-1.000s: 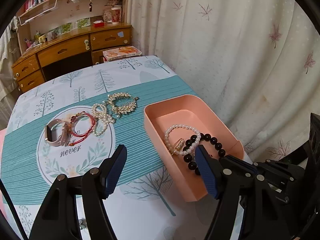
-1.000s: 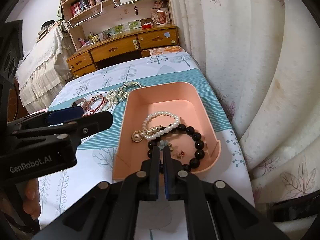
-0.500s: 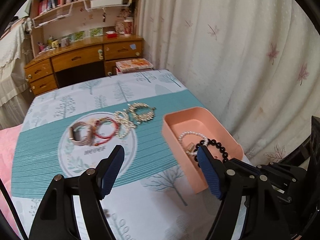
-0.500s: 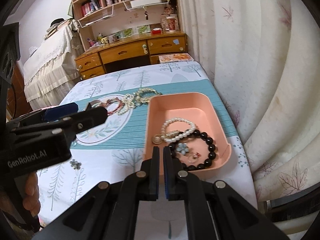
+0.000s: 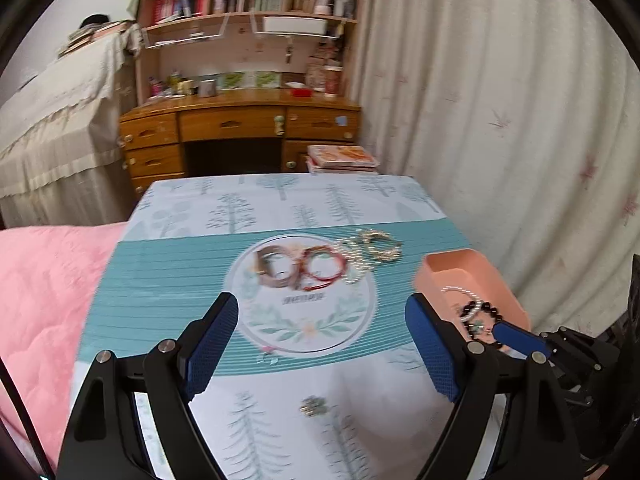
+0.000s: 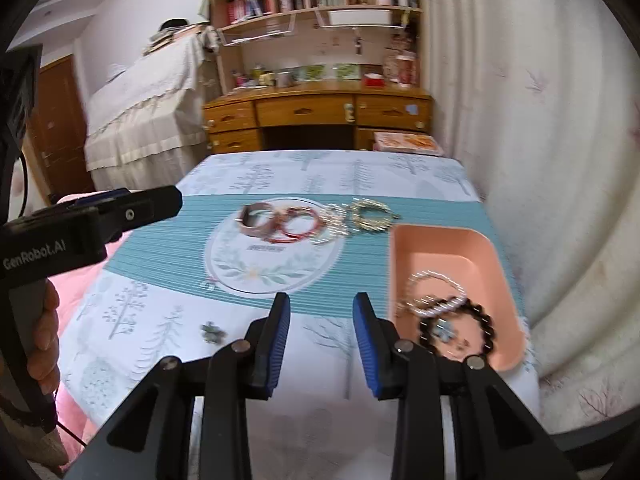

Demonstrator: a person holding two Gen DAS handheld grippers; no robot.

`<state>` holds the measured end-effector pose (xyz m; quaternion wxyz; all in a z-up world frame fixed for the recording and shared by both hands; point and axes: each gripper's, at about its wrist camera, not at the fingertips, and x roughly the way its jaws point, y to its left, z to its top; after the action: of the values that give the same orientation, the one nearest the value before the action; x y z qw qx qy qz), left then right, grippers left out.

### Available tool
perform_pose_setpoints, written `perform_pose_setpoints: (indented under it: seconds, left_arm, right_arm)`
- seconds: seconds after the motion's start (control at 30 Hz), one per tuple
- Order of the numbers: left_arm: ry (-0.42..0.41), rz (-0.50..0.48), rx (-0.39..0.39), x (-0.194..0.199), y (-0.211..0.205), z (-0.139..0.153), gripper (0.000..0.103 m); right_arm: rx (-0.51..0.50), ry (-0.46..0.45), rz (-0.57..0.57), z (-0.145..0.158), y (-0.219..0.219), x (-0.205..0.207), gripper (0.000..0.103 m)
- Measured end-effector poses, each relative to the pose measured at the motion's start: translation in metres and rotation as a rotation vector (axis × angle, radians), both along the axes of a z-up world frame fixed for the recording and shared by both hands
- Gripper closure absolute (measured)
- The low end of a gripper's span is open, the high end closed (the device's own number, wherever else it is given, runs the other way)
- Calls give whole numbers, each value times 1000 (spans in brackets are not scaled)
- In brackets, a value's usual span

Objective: Organize jewelry
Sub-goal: 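Withdraw both tools from the tray, moving the left tool toward the small flower brooch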

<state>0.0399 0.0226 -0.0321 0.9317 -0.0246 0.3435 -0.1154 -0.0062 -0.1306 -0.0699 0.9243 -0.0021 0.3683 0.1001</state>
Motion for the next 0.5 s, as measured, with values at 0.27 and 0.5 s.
perform_pose_setpoints:
  seconds: [0.27,0.5]
  left_arm:
    - [43,100,-9,-5,49,-16,19]
    - [119,168,-8,-3,84,-47,19]
  right_arm:
    - [0,59,108,-14,37,13,70]
    - [-19,132,186,-36,57,21,70]
